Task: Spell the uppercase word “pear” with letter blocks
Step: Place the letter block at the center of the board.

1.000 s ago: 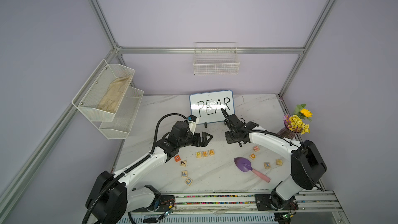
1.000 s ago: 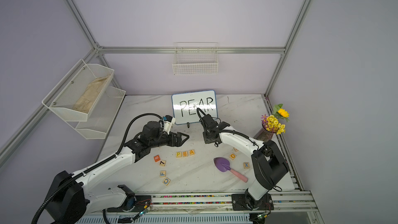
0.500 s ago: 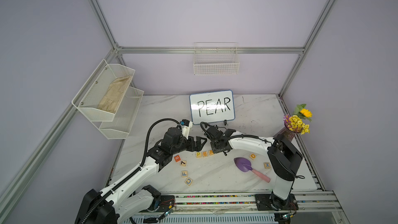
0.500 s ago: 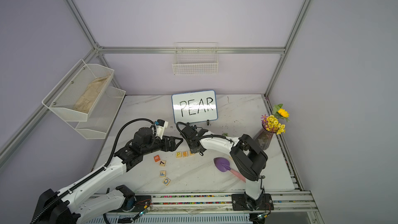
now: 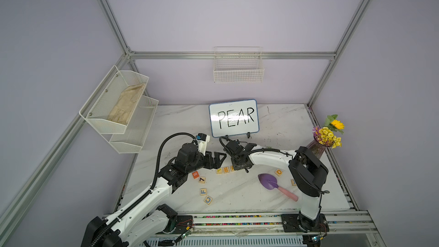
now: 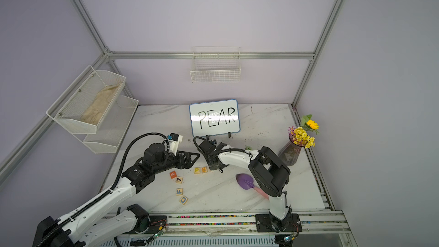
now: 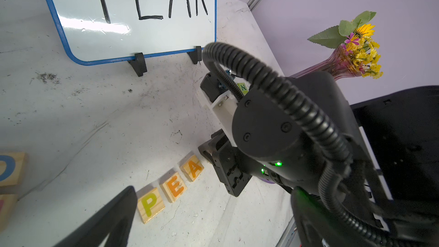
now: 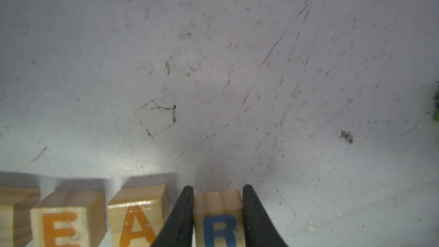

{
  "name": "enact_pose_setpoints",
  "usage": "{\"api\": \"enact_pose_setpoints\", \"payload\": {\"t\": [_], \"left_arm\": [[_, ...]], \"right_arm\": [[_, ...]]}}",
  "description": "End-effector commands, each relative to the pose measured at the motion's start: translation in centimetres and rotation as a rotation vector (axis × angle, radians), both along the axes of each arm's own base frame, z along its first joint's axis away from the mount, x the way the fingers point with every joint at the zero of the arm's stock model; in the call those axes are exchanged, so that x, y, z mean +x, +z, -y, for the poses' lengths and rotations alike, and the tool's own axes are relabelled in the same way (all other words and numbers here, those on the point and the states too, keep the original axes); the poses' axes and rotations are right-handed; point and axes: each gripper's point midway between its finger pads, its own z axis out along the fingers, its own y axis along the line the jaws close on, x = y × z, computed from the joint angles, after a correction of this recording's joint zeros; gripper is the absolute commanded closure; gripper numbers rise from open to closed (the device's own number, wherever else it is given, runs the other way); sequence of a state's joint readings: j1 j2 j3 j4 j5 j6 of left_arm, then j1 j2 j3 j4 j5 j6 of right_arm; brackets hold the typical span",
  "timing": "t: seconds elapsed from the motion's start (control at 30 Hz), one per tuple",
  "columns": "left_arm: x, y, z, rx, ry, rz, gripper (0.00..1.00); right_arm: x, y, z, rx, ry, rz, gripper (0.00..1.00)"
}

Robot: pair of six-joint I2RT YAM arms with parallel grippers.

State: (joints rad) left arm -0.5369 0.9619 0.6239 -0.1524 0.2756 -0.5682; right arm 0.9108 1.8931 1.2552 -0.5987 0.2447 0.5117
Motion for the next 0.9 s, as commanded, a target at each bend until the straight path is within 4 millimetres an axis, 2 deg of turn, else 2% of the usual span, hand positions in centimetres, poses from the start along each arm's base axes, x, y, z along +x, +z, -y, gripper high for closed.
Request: {"api": "enact_pose_setpoints", "payload": {"t": [0.0,0.87], "left_arm": [[-0.32,-1.35,-0.56,0.006,0.018,-0.027,0.00],[-0.39,-1.52,-0.85,0.011,0.028,-0.029,0.00]], "right_arm": [[0.39,-0.16,-0.61,0.005,-0.017,0.004,0.72],[0.20,-0.81,-1.00,0.015,-0.026,-0.018,0.71]]}}
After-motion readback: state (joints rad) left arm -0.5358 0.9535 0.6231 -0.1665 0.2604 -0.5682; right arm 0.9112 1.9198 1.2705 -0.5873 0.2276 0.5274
